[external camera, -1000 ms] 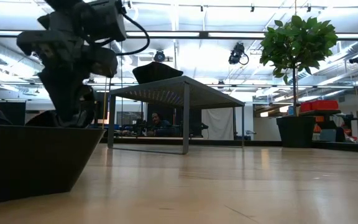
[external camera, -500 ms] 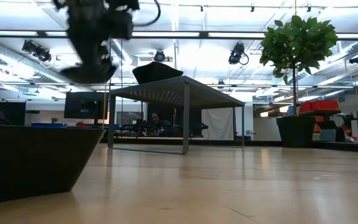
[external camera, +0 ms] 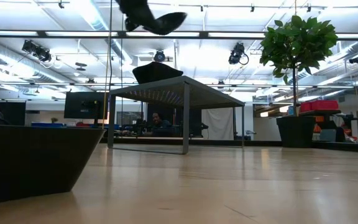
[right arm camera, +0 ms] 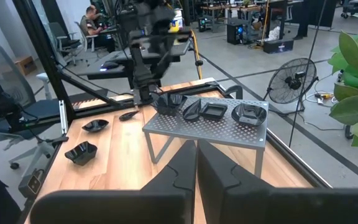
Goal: Pick & Place Mini shaped plates
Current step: Stack the black leaf shaped plate on top of the black leaf shaped plate on the shelf
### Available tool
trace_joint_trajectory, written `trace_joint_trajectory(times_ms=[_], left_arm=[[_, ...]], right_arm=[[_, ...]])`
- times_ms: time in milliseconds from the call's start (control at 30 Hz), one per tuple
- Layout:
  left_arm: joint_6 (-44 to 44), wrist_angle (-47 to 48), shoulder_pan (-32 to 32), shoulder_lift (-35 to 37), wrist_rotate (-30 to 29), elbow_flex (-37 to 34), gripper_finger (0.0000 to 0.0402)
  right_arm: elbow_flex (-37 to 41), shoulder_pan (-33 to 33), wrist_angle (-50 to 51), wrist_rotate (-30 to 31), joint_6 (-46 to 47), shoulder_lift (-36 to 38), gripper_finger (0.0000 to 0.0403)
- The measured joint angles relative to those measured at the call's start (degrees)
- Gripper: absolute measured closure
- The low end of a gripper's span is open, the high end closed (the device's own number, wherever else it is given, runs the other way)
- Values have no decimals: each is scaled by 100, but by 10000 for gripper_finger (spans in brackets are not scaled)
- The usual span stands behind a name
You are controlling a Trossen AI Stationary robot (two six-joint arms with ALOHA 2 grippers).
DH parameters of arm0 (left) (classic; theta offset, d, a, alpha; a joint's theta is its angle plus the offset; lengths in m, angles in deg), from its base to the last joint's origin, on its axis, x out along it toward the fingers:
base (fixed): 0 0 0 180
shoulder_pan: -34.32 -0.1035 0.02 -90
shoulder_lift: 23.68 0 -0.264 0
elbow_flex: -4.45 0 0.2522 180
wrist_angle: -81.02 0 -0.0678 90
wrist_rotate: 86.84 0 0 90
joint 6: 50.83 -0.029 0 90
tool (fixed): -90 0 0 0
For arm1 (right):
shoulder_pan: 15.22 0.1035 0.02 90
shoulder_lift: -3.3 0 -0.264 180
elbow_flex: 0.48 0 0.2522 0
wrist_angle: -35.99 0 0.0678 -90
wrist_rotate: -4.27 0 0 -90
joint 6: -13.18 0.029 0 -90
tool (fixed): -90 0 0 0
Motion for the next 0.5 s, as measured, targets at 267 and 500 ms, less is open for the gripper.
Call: trace_joint_trajectory(times_ms=[267, 500], left_arm=[[-120, -1255, -1017, -27, 745, 8, 396], [-262, -1768, -1417, -134, 1121, 8, 390]], right_arm=[[0, 0, -1, 0, 0, 0, 383], [-2, 0, -2, 1, 2, 0, 383]])
